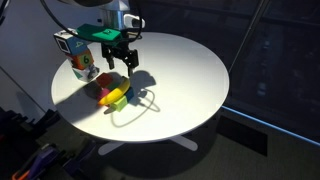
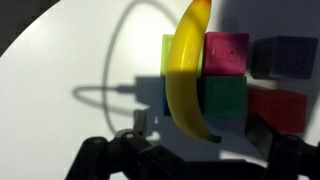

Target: Take the bananas off of the block

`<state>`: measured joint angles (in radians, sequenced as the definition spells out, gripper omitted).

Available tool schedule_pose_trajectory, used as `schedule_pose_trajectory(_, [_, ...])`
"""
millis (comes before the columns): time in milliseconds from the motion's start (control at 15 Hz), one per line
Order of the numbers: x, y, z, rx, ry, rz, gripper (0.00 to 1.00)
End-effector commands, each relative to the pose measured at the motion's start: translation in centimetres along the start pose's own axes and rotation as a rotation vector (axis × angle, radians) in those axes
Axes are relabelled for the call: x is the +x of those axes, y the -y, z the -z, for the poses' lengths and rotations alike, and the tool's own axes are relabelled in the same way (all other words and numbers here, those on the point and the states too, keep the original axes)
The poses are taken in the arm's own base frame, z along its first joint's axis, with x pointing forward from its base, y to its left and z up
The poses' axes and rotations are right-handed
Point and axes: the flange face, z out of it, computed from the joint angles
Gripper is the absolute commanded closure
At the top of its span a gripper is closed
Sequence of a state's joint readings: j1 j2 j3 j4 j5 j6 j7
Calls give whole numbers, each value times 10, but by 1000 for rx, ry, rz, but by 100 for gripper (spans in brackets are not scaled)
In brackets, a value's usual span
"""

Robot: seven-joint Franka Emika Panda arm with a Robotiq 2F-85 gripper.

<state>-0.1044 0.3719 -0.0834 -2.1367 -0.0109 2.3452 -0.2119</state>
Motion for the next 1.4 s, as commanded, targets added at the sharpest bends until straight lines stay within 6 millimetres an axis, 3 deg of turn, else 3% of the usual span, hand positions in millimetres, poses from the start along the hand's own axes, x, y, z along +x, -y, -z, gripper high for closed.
schedule_pose_trajectory(0, [1, 0, -4, 1, 6, 3, 0])
schedule_pose_trajectory(733, [6, -2, -50, -11, 24, 12, 0])
schedule_pose_trajectory(1133, [8, -3, -65, -19, 21, 20, 0])
schedule_pose_trajectory(1200, [8, -3, -66, -21, 20, 22, 25])
schedule_pose_trajectory(1267, [8, -3, -67, -22, 22, 24, 25])
schedule_pose_trajectory(1333, [8, -3, -68, -23, 23, 24, 33])
